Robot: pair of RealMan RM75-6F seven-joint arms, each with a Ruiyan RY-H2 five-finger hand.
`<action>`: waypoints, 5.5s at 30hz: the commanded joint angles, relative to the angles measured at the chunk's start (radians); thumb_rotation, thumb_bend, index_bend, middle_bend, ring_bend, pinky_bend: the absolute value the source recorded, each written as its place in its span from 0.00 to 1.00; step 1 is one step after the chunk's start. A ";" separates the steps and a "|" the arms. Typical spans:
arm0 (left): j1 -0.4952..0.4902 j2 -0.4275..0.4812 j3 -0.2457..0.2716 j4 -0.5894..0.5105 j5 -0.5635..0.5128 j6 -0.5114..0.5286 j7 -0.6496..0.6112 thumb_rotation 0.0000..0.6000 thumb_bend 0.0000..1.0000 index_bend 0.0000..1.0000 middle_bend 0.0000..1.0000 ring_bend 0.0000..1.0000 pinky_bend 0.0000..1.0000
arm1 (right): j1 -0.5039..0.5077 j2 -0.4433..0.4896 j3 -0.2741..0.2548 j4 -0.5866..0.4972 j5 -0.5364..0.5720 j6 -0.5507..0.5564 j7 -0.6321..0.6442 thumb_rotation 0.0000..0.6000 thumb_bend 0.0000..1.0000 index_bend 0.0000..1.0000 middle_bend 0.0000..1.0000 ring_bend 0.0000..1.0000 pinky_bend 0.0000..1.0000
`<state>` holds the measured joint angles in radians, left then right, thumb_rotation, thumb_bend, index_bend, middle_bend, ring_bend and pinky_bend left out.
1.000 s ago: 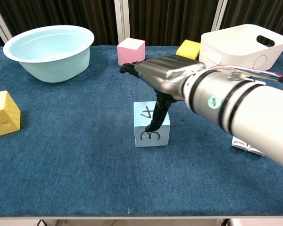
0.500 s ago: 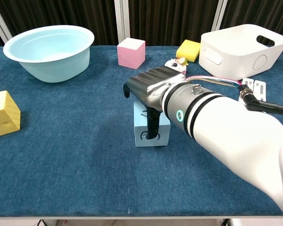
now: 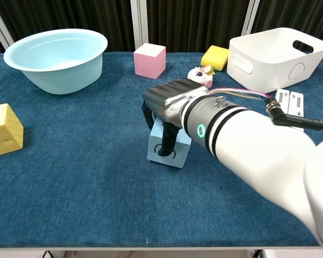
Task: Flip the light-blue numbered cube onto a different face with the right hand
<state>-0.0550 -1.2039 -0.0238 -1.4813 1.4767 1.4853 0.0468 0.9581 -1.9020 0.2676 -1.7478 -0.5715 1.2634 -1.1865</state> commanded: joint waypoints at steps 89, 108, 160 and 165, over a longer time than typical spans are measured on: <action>-0.063 -0.006 -0.003 -0.040 0.003 -0.063 0.045 1.00 0.00 0.07 0.01 0.00 0.00 | 0.058 0.470 -0.125 -0.034 0.213 -0.253 0.307 1.00 0.26 0.07 0.09 0.01 0.13; -0.058 -0.025 0.002 -0.002 -0.013 -0.072 0.020 1.00 0.00 0.07 0.00 0.00 0.00 | 0.126 0.345 -0.109 0.102 0.304 -0.201 0.298 1.00 0.29 0.38 0.30 0.18 0.23; -0.072 -0.047 0.000 -0.011 -0.020 -0.092 0.019 1.00 0.00 0.07 0.00 0.00 0.00 | -0.282 -0.089 -0.190 1.156 -0.979 -0.132 2.214 1.00 0.36 0.39 0.42 0.16 0.11; -0.073 -0.047 -0.001 -0.009 -0.021 -0.094 0.016 1.00 0.00 0.07 0.00 0.00 0.00 | -0.293 -0.073 -0.215 1.160 -0.994 -0.131 2.177 1.00 0.36 0.18 0.28 0.06 0.02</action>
<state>-0.1283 -1.2506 -0.0243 -1.4901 1.4553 1.3913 0.0630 0.6692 -1.9817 0.0592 -0.5843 -1.5606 1.1312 0.9974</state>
